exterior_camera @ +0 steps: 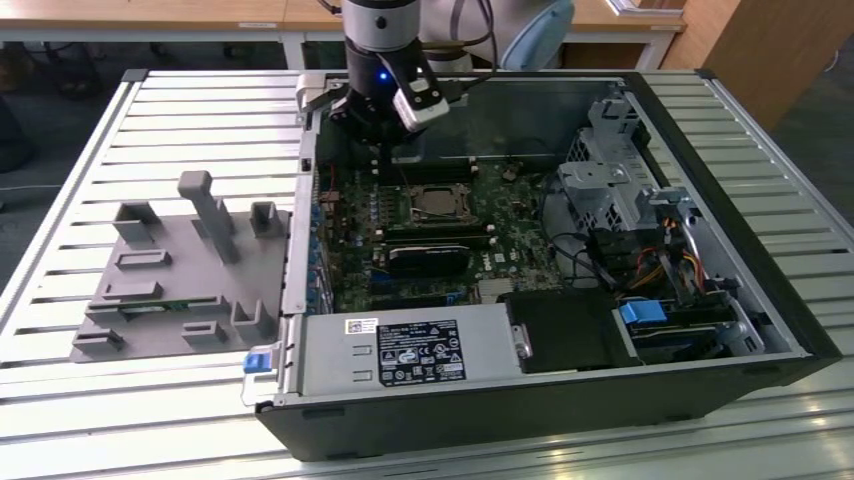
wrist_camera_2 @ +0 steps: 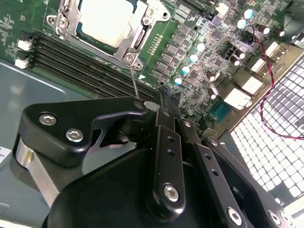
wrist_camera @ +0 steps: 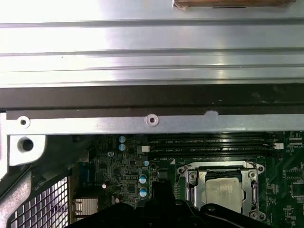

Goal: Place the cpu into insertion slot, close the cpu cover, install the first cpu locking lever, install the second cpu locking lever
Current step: 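Install the first cpu locking lever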

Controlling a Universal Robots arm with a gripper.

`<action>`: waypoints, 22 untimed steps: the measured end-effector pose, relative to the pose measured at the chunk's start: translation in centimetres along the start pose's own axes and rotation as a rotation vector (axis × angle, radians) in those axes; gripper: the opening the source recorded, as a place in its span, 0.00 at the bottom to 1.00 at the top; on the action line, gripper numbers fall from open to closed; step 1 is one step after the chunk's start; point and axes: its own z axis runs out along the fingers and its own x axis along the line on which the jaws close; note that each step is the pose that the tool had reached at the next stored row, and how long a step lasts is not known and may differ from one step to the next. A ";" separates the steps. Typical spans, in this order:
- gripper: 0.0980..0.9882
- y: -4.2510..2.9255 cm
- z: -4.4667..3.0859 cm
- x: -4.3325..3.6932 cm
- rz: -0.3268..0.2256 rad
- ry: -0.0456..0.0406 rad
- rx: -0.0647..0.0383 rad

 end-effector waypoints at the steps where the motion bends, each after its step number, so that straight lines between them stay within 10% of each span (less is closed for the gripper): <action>1: 0.01 0.01 -0.01 -0.03 0.000 0.0002 0.000; 22: 0.01 0.25 0.07 -3.42 0.000 0.0002 0.000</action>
